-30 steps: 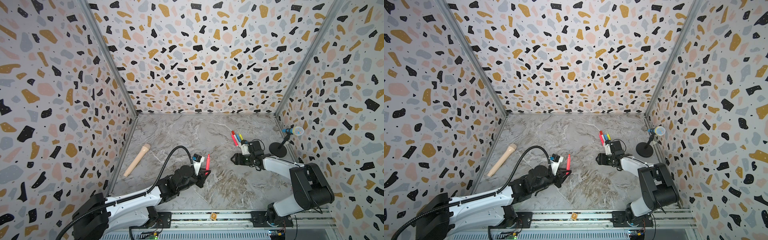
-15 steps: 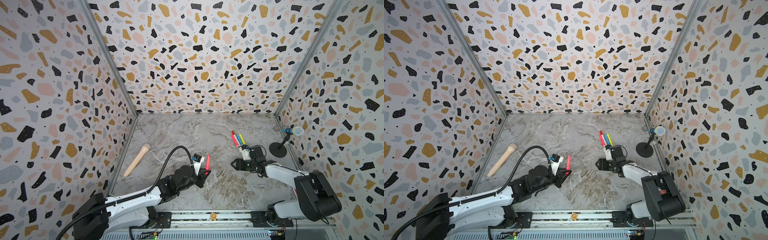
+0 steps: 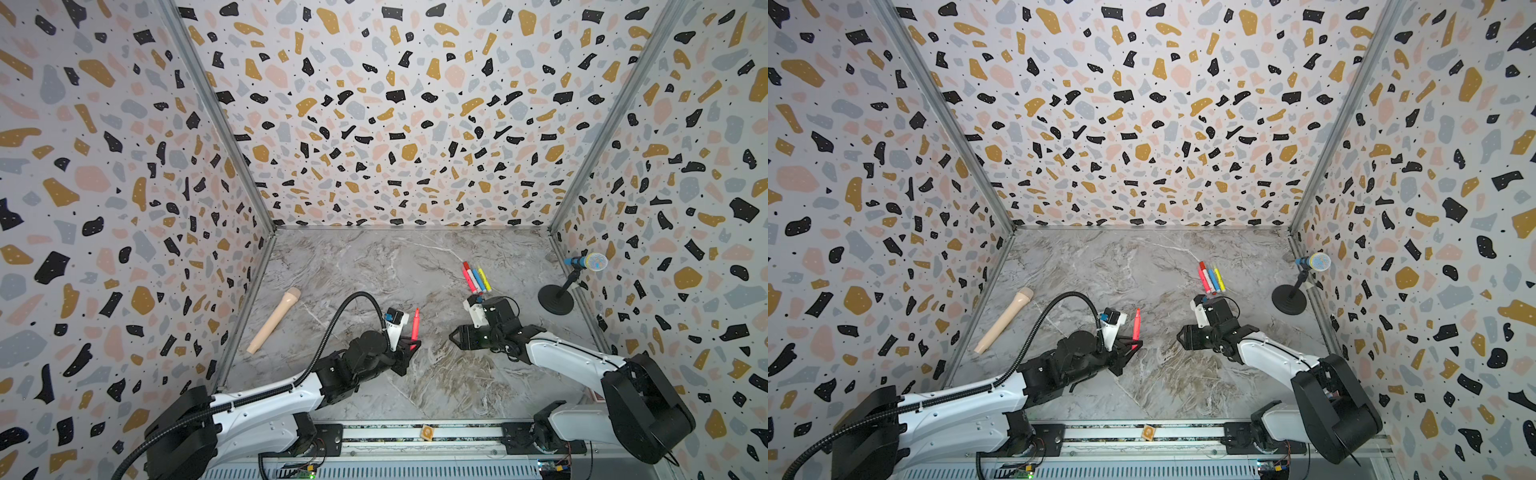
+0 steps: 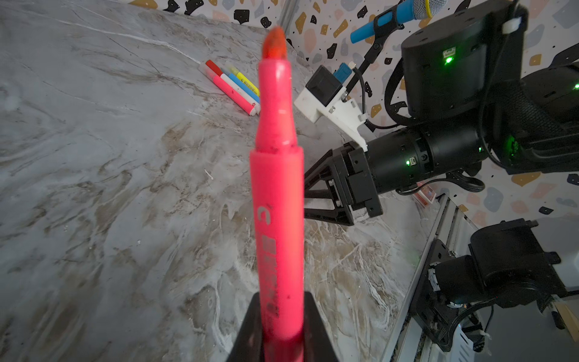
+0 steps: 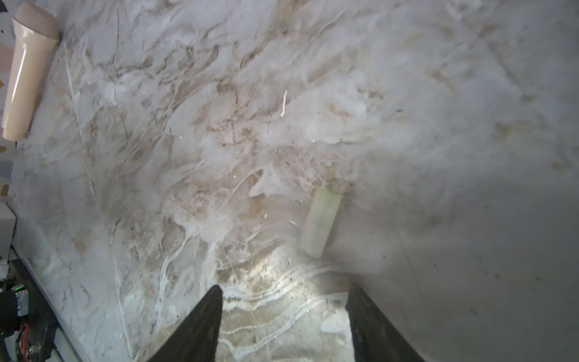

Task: Insert pens into pen caps
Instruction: Rotate the pen cap at the center of the table.

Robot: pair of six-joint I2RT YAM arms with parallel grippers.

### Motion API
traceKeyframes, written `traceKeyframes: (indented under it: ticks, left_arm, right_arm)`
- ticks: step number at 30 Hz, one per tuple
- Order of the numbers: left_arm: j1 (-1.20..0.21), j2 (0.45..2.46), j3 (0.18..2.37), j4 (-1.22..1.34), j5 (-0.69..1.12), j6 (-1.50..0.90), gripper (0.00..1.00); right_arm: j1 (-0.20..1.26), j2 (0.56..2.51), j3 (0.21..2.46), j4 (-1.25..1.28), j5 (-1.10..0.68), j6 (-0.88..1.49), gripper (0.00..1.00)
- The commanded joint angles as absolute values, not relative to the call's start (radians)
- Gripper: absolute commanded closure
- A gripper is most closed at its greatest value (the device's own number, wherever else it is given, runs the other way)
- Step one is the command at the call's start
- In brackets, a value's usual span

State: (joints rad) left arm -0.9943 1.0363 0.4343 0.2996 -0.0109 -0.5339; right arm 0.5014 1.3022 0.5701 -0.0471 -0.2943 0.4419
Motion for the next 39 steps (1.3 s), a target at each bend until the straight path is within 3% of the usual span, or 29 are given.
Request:
traceKeyframes:
  ticks: [1,19,39]
  left_arm:
    - [-0.997,1.028,0.439,0.318,-0.032,-0.514,1.00]
    - [-0.997,0.986,0.431,0.291,-0.056,-0.522,1.00]
    - [-0.997,0.968,0.416,0.282,-0.080,-0.522,1.00]
  right_arm:
    - [0.502,1.298,0.648,-0.100,-0.229,0.419,0.36]
    - [0.657,1.619,0.843,-0.064,-0.263,0.402,0.36]
    - [0.746,1.803,0.987,-0.102,-0.223,0.358,0.39]
